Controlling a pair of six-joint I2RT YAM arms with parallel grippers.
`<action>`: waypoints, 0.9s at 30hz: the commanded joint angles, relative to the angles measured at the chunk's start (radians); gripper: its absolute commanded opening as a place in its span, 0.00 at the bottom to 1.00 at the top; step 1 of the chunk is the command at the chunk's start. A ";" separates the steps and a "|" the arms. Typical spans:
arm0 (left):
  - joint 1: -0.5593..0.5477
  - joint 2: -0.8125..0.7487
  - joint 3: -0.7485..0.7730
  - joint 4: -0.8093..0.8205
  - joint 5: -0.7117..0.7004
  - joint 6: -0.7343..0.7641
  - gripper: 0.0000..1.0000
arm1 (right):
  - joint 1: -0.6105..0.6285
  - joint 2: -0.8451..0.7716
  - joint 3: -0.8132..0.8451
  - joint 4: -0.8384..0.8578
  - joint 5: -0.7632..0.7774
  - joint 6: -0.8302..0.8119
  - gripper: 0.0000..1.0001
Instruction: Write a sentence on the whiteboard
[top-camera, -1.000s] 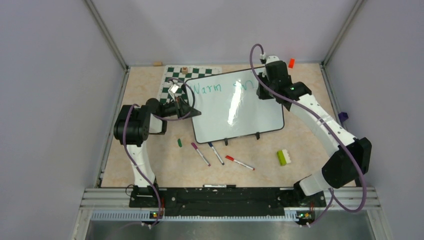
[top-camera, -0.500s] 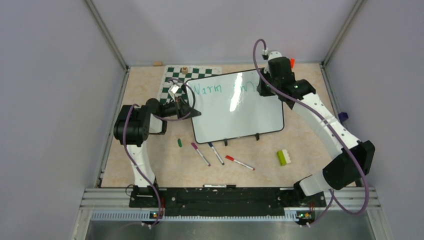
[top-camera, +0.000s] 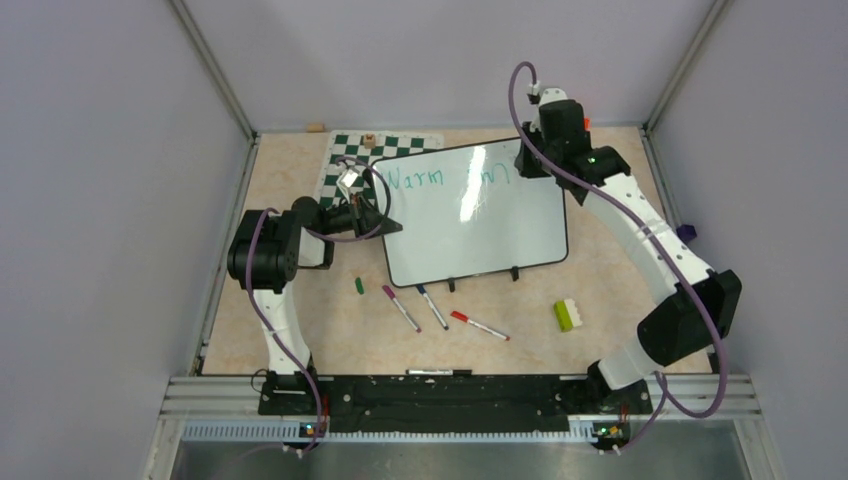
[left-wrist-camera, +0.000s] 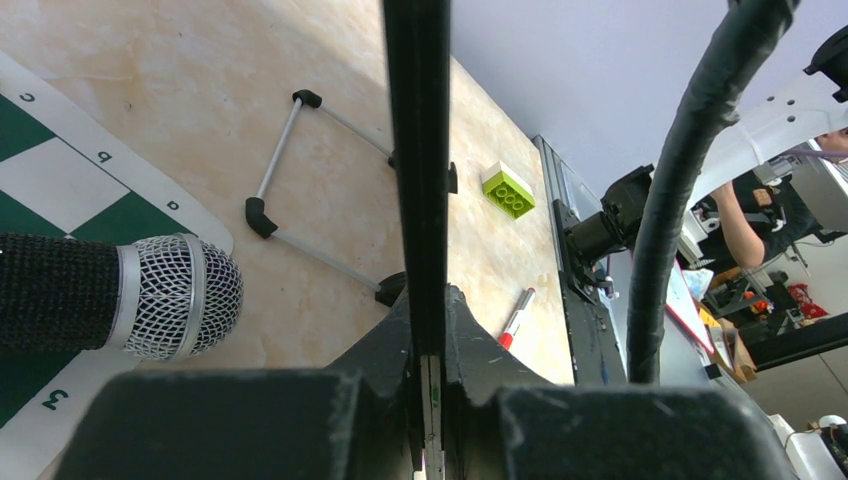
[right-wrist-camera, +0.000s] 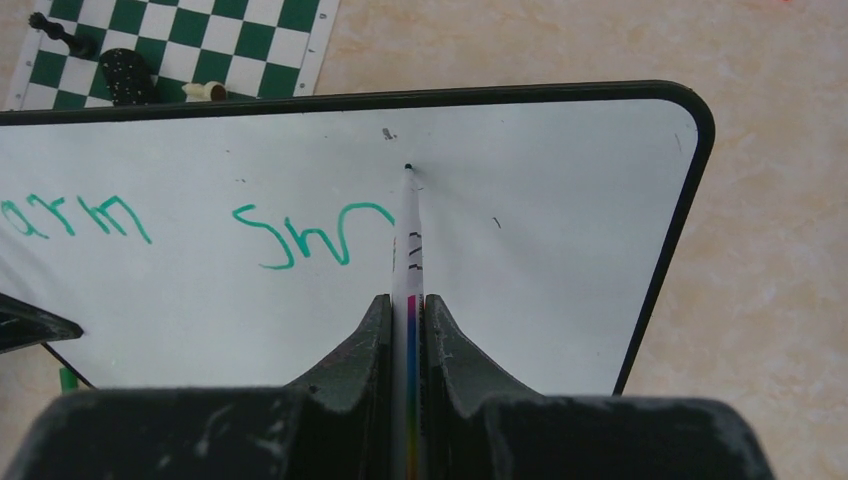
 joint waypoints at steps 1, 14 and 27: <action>0.027 -0.009 0.015 0.100 -0.043 0.027 0.00 | -0.015 0.035 0.028 0.033 0.006 0.003 0.00; 0.027 -0.010 0.015 0.100 -0.042 0.027 0.00 | -0.017 -0.084 -0.048 0.043 -0.017 0.020 0.00; 0.027 -0.009 0.015 0.100 -0.042 0.028 0.00 | -0.017 -0.068 -0.100 0.045 -0.031 0.022 0.00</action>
